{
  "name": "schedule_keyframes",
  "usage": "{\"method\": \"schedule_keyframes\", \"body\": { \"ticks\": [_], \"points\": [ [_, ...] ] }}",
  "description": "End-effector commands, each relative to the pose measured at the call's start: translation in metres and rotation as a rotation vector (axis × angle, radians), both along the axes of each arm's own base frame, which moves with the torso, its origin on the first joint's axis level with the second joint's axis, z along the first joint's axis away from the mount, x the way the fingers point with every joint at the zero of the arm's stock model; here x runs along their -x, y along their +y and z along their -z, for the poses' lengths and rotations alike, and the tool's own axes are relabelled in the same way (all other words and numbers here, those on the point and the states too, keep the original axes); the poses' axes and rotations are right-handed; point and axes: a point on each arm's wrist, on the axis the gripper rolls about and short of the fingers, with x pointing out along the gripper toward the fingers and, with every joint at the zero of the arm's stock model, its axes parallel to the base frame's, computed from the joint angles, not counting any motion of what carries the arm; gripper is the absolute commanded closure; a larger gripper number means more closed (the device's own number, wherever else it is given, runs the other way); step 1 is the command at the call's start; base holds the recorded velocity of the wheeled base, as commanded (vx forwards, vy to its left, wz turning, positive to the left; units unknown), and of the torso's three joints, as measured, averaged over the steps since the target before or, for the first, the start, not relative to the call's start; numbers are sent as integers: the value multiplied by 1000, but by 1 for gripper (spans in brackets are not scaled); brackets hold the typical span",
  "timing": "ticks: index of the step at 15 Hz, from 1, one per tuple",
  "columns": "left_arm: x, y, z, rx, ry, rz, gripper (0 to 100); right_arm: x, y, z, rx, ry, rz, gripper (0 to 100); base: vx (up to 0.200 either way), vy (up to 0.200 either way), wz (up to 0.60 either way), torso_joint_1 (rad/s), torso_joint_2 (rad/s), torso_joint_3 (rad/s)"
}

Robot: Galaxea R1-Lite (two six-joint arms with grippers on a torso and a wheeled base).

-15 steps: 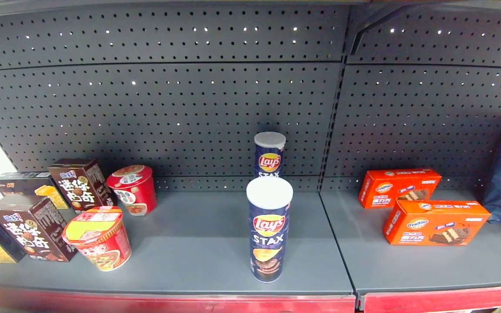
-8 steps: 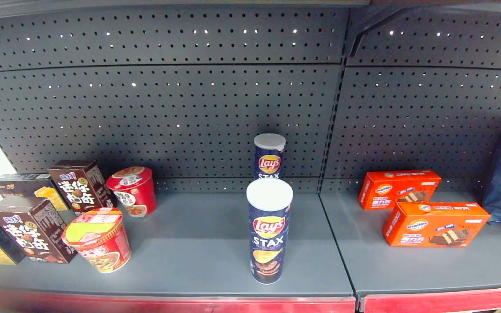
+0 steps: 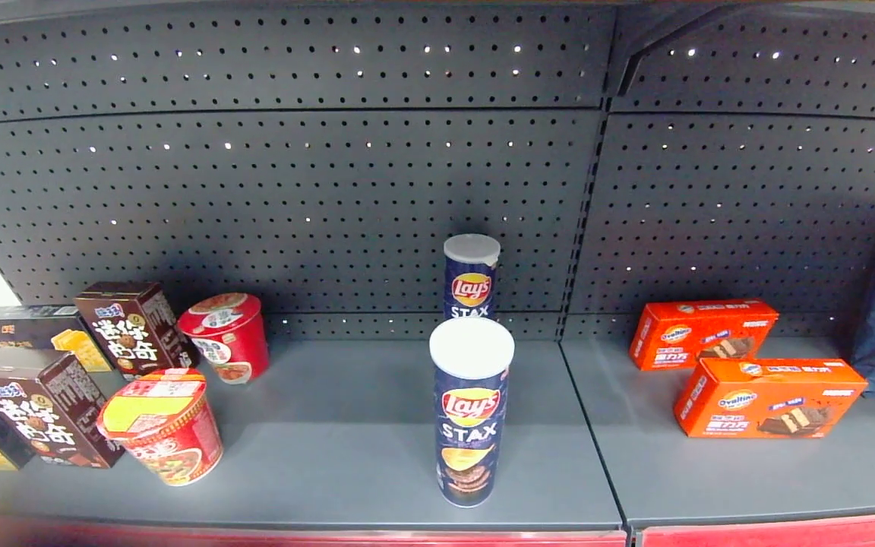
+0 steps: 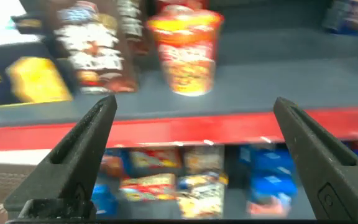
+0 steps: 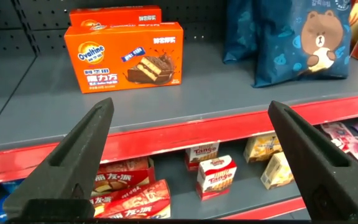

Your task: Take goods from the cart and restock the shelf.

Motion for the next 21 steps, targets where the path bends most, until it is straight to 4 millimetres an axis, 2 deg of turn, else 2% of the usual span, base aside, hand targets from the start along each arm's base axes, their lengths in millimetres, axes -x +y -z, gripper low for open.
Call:
{"method": "schedule_keyframes", "body": {
  "ticks": [1, 2, 3, 4, 5, 6, 7, 8, 9, 12, 14, 16, 17, 19, 21],
  "points": [
    [-4, -4, -89, -154, -52, 170, 0, 0, 0, 0, 5, 2, 0, 0, 0, 0, 0, 0, 0, 0],
    [-11, -5, -110, -146, -44, 218, 0, 0, 0, 0, 5, 2, 0, 0, 0, 0, 0, 0, 0, 0],
    [-31, -7, -140, -90, -7, 339, 0, 0, 0, 0, 7, 2, 0, 0, 0, 0, 0, 0, 0, 0],
    [-50, -11, -159, -60, 27, 466, 0, 0, 0, 0, 8, 3, 0, 0, 0, 0, 0, 0, 0, 0],
    [-52, -12, -170, -48, 15, 519, 0, 0, 0, 0, 8, 3, 2, 0, 0, 0, 0, 0, 0, 0],
    [-70, -15, -188, -1, 54, 609, 0, 0, 0, 0, 8, 3, 0, 0, 0, 0, 0, 0, 0, 0],
    [-86, -18, -197, 23, 91, 668, 0, 0, 0, 0, 8, 3, 0, 0, 0, 0, 0, 0, 0, 0],
    [-102, -22, -197, 33, 137, 703, 0, 0, 0, 0, 7, 2, -3, 0, 0, 0, 0, 0, 0, 0],
    [-108, -24, -196, 36, 157, 710, 0, 0, 0, 0, 8, 3, -5, 0, 0, 0, 0, 0, 0, 0],
    [-140, -40, -178, 52, 306, 804, 0, 0, 1, 0, 13, 5, -32, 0, 0, 0, 0, 0, 0, 0],
    [-170, -49, -165, 65, 415, 808, 0, 0, 1, 0, 34, 10, -31, 0, 0, 0, 0, 0, 0, 0],
    [-188, -57, -152, 67, 511, 822, 0, 0, 1, 0, 46, 13, -30, 0, 0, 0, 0, 0, 0, 0],
    [-190, -58, -148, 58, 538, 828, 0, 0, 1, 0, 46, 13, -30, 0, 0, 0, 0, 0, 0, 0],
    [-204, -64, -123, -98, 676, 832, 0, 0, 1, 0, 51, 14, -29, 0, 0, 0, 0, 0, 0, 0],
    [-216, -68, -112, -189, 705, 827, 0, 0, 1, 0, 51, 14, -29, 0, 0, 0, 0, 0, 0, 0]
  ]
}}
